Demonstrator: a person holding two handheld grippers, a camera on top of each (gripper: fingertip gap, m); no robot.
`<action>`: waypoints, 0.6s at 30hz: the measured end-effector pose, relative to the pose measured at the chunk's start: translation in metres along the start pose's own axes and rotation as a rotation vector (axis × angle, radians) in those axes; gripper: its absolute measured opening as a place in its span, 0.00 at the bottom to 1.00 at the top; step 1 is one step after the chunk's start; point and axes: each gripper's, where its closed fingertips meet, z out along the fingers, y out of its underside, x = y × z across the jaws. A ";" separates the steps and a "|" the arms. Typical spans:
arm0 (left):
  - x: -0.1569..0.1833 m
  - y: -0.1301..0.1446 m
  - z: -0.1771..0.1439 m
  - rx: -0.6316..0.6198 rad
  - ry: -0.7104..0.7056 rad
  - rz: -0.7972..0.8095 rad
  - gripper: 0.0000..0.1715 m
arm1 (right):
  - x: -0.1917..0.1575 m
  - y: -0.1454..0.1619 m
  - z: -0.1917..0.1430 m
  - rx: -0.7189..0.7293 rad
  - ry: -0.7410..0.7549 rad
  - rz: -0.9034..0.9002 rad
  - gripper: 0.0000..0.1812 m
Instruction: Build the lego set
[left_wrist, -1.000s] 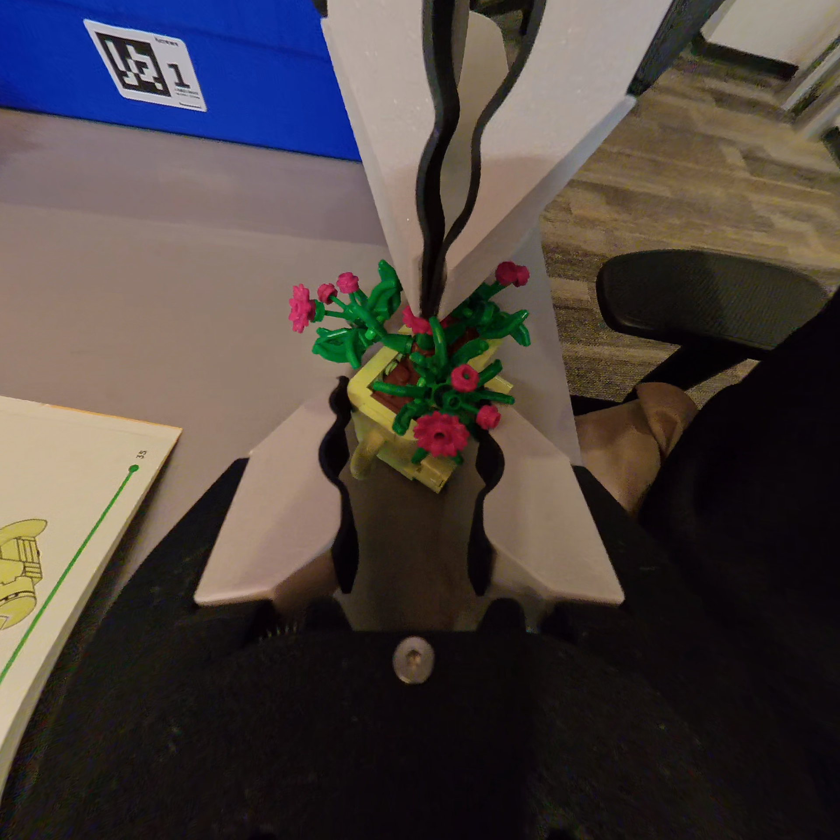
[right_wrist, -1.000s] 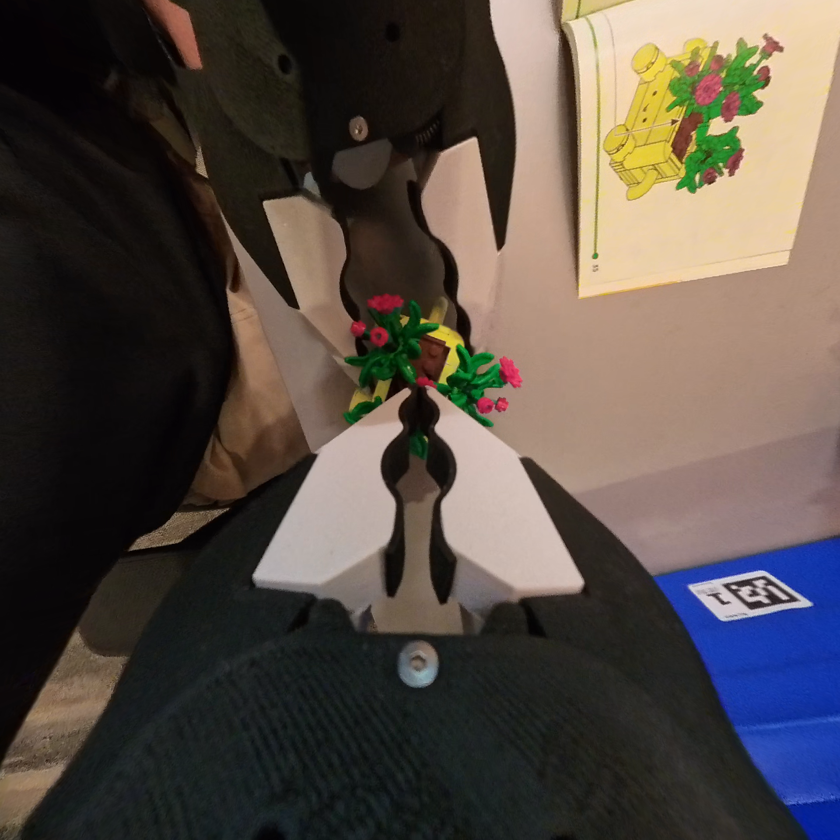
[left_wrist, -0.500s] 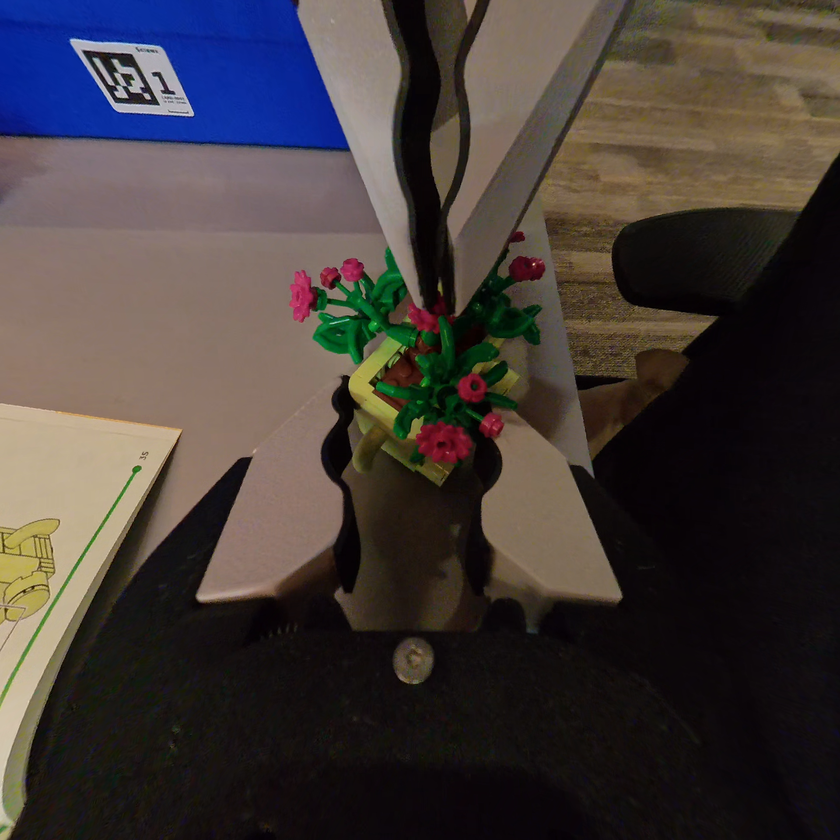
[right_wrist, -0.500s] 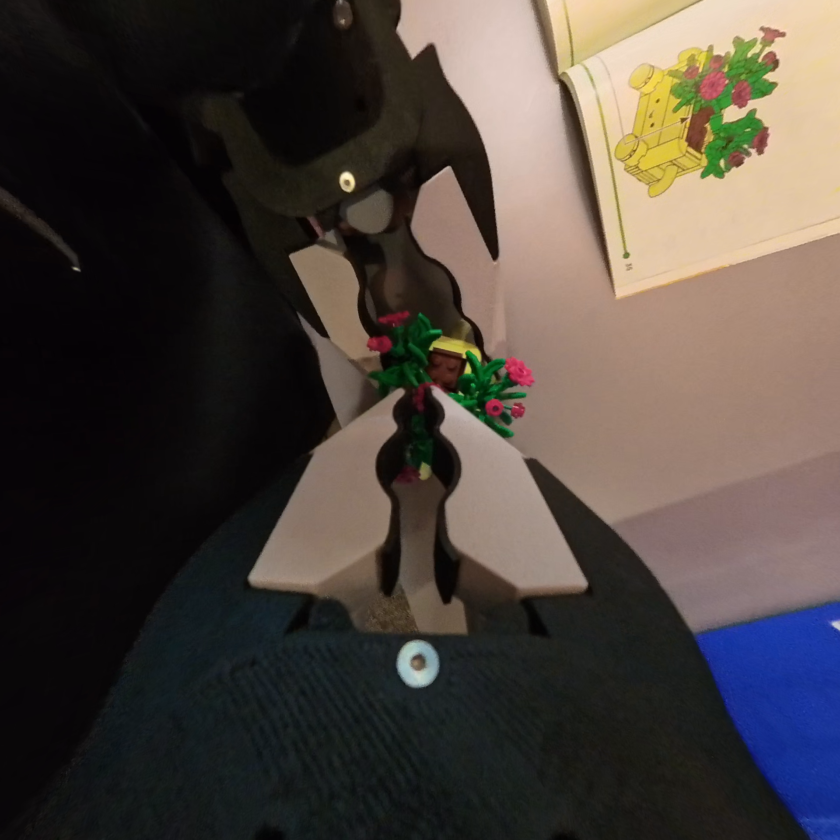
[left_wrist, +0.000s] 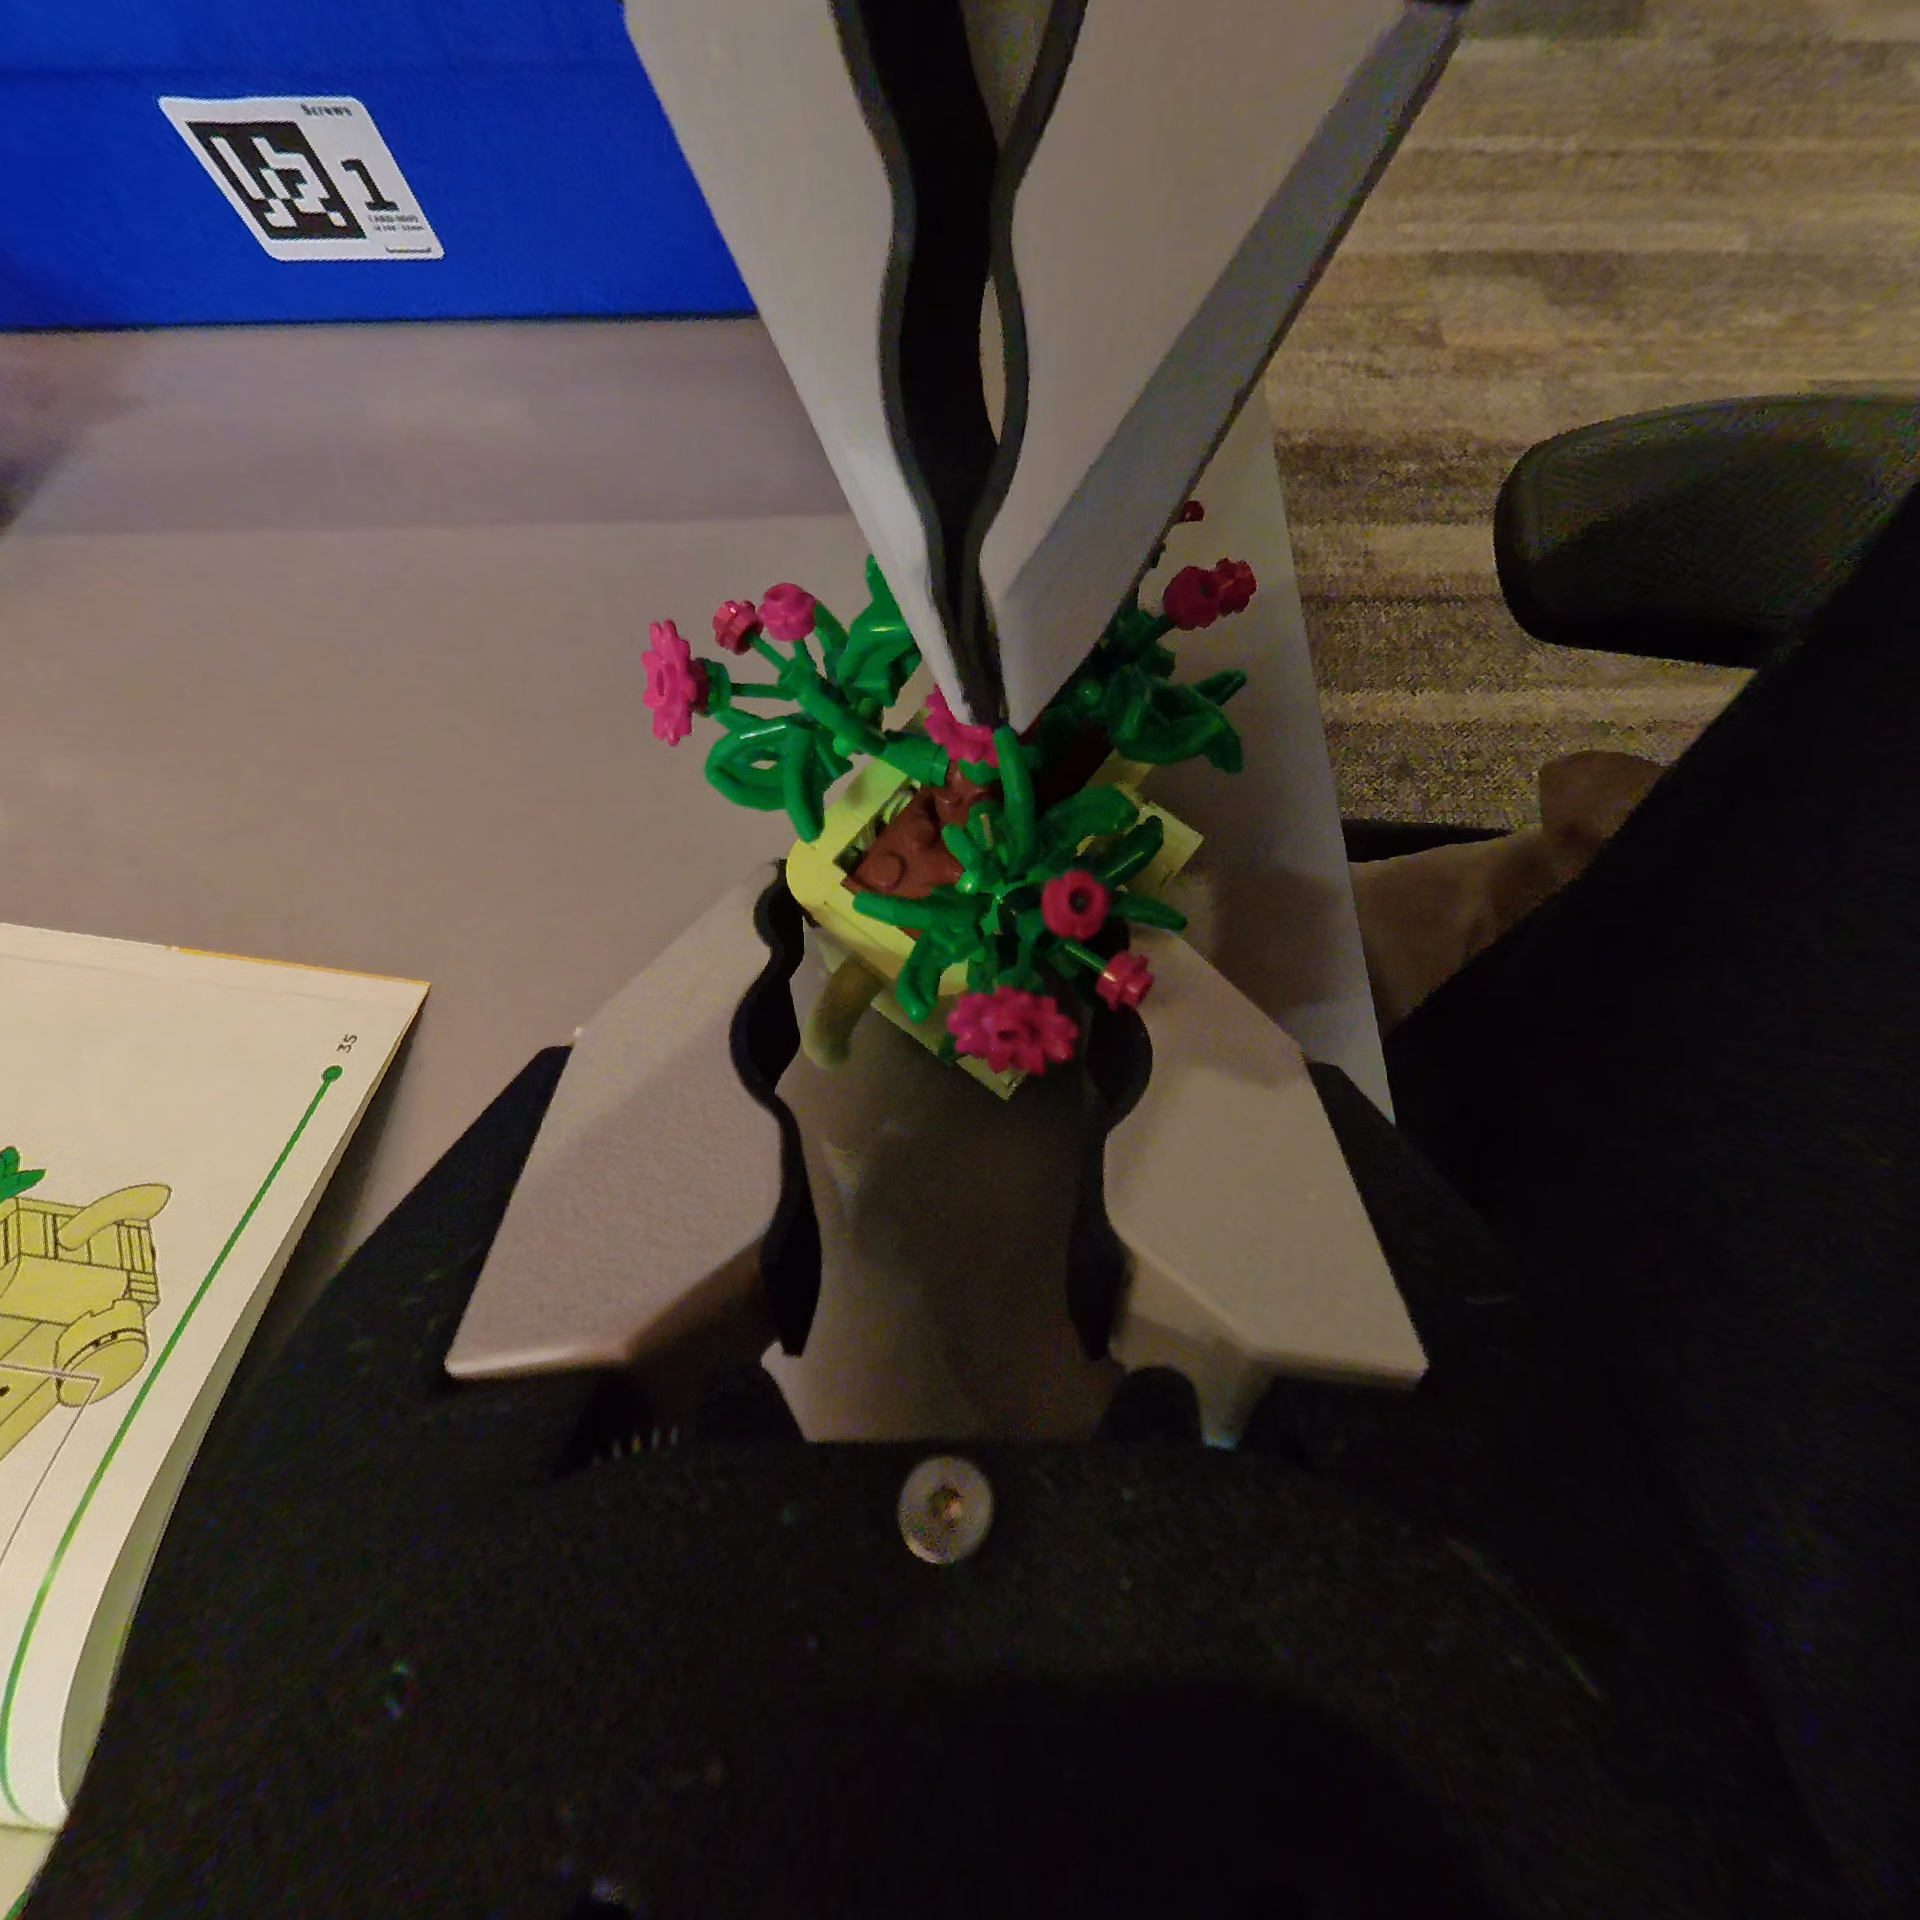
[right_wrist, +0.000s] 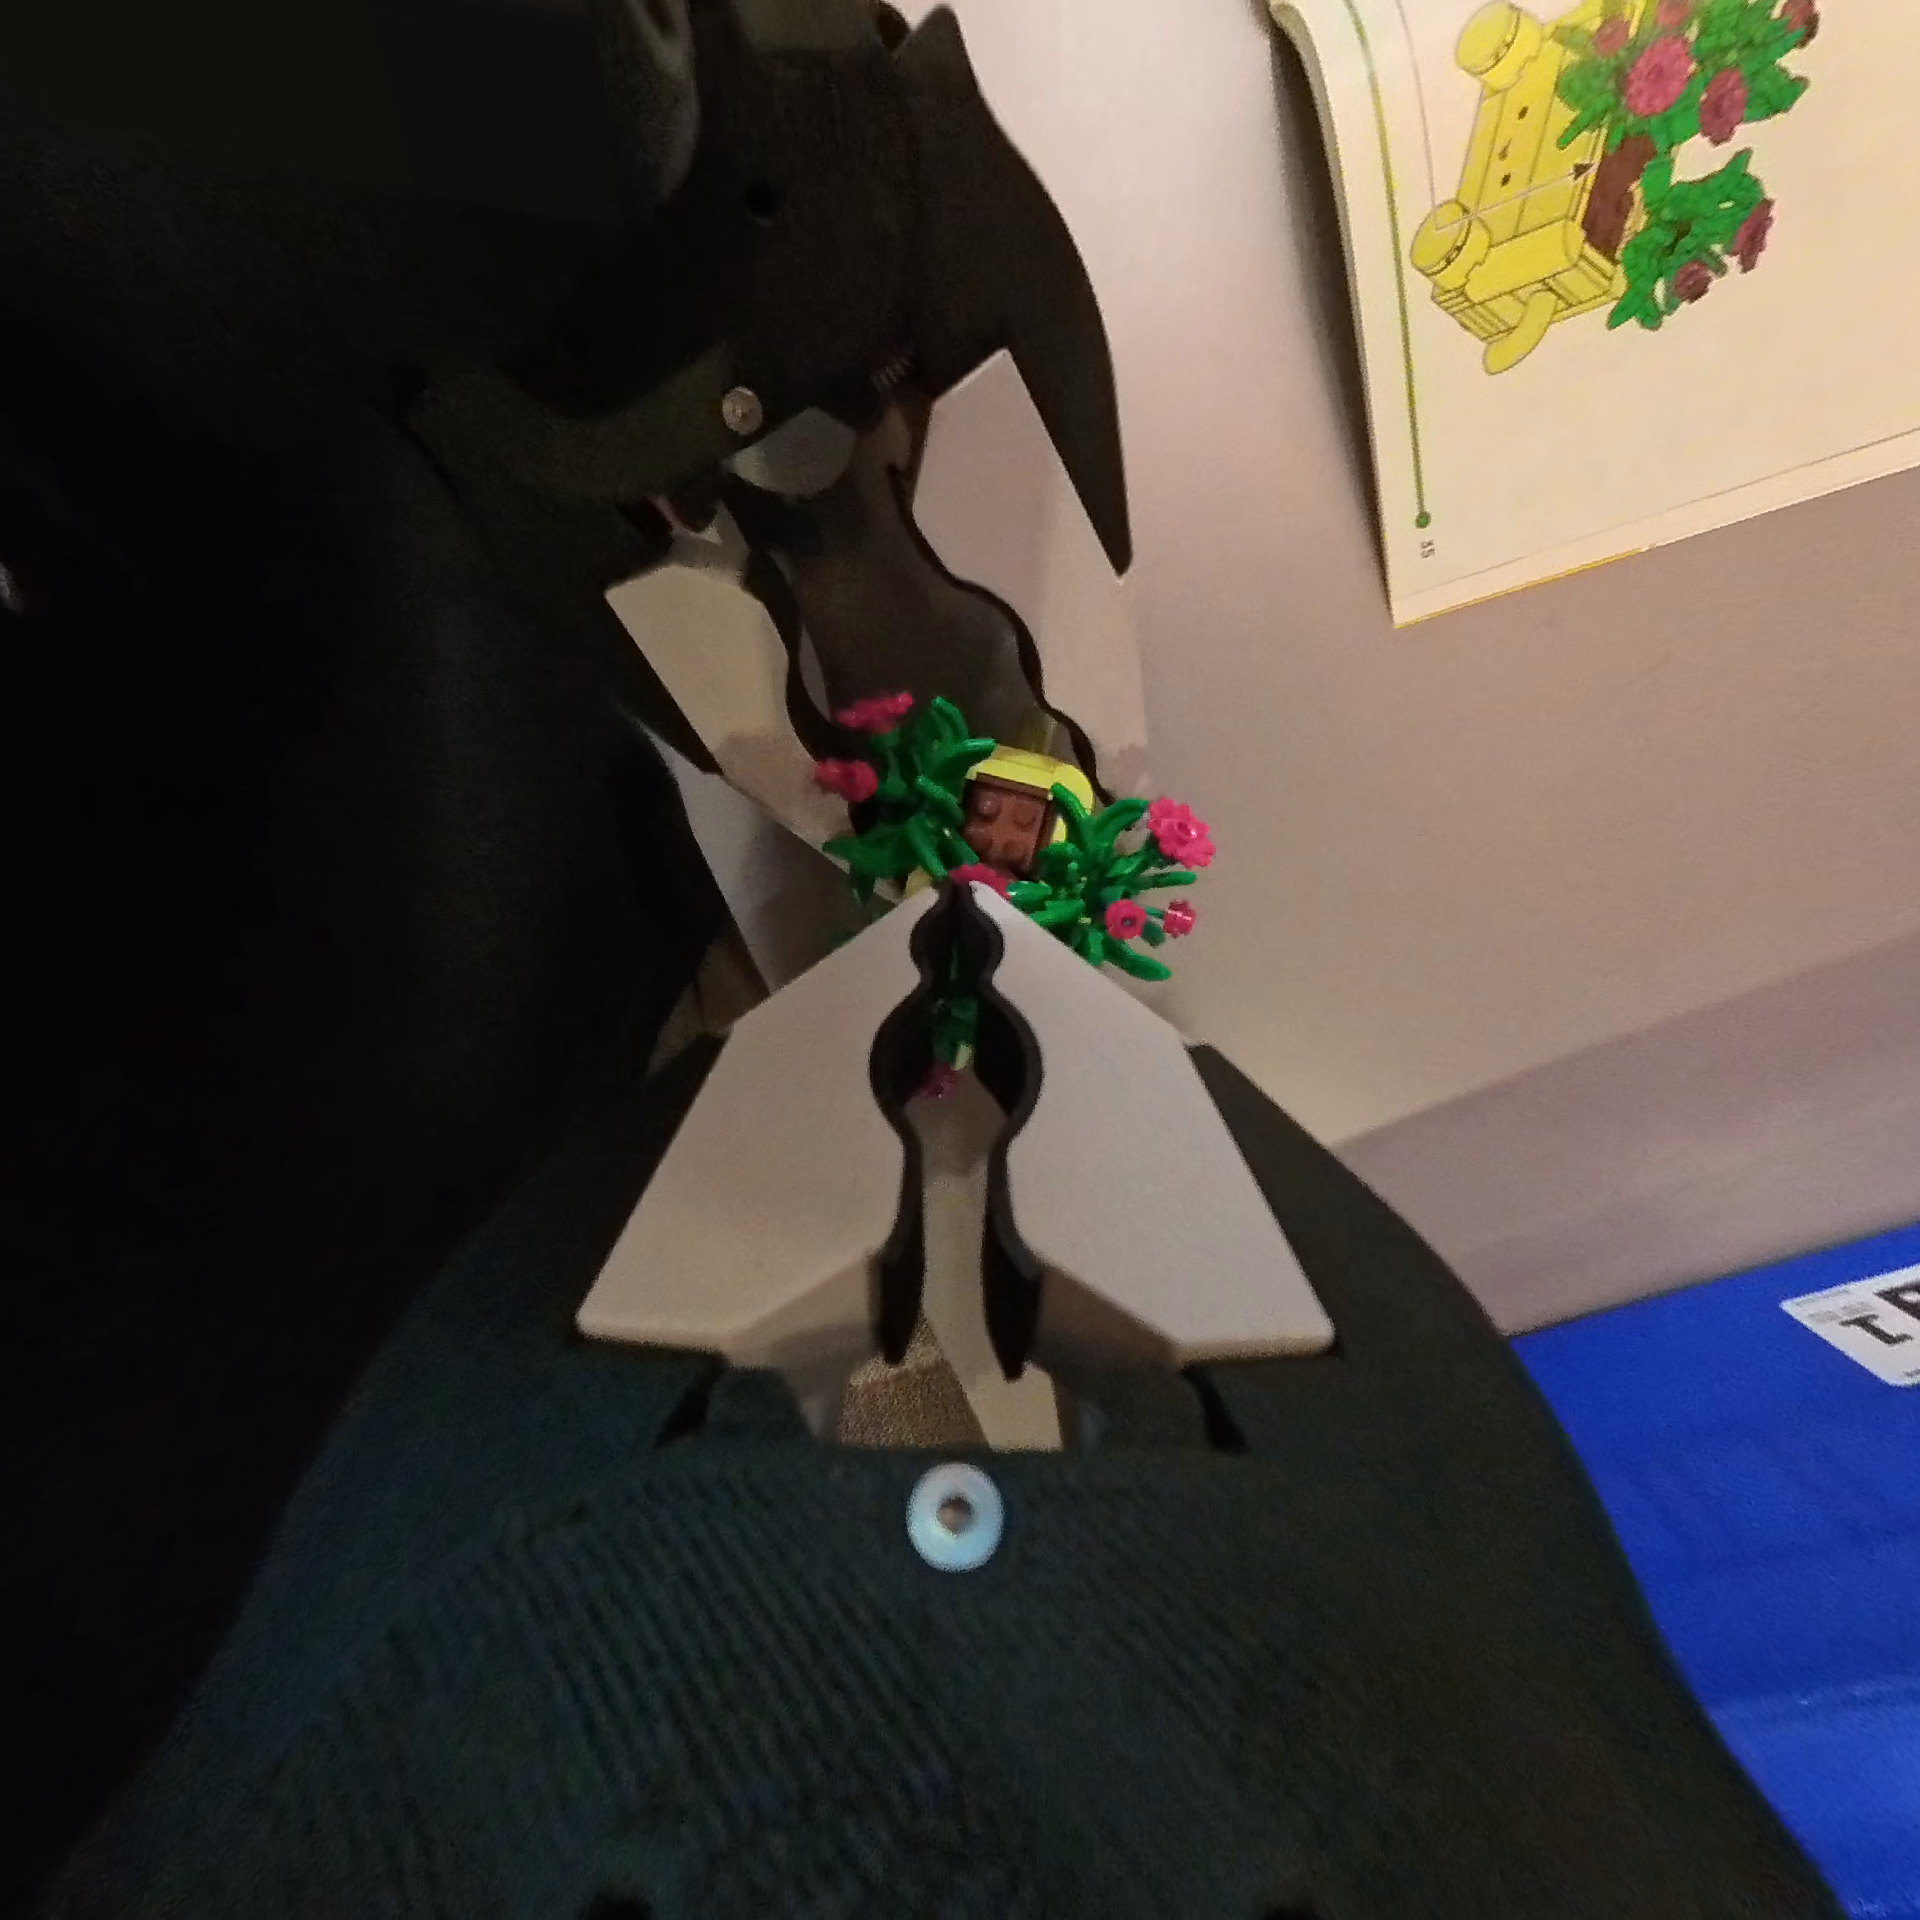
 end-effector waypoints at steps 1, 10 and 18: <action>0.000 0.000 0.000 -0.003 -0.005 0.002 0.30 | 0.000 0.000 0.000 -0.014 0.004 0.004 0.00; 0.001 0.007 0.005 -0.058 -0.030 0.033 0.33 | -0.003 0.000 0.002 -0.078 0.003 0.055 0.00; 0.002 0.008 0.006 -0.067 -0.004 0.011 0.34 | -0.002 0.001 0.002 -0.121 0.026 0.048 0.00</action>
